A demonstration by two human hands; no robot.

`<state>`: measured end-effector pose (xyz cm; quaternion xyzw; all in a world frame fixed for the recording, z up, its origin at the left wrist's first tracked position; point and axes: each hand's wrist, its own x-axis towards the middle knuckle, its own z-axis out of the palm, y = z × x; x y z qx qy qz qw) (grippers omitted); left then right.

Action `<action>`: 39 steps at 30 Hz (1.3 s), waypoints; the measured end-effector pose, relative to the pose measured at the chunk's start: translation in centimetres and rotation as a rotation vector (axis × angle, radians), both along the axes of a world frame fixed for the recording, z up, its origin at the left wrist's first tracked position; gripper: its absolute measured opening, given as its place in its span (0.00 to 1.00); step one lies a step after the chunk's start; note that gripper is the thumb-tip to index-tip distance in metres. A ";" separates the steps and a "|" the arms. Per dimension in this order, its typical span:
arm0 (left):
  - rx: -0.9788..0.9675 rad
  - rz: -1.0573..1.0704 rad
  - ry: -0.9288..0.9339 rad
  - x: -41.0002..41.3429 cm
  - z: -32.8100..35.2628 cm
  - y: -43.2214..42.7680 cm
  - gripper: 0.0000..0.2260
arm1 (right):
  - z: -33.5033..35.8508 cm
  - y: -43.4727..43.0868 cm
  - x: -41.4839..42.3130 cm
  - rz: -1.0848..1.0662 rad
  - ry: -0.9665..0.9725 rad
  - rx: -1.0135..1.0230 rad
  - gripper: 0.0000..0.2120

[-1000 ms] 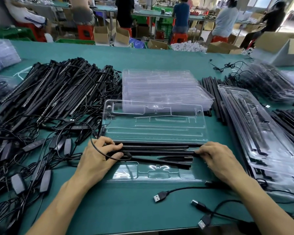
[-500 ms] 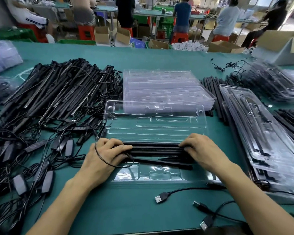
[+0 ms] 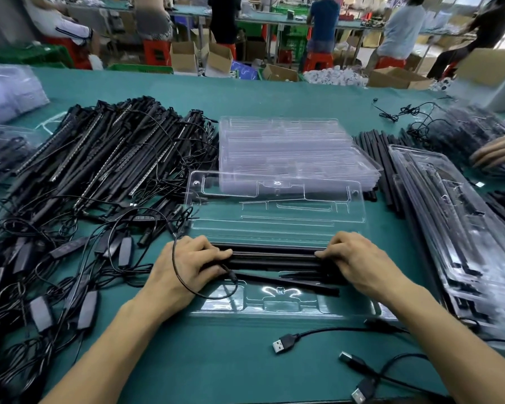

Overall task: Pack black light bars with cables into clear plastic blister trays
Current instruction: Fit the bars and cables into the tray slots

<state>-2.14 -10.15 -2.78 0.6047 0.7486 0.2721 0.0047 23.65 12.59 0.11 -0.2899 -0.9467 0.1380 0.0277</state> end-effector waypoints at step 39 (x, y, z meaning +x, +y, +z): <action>0.045 0.190 -0.274 -0.8 -0.7 -1.1 0.16 | -0.9 -5.5 2.3 0.198 0.220 0.117 0.20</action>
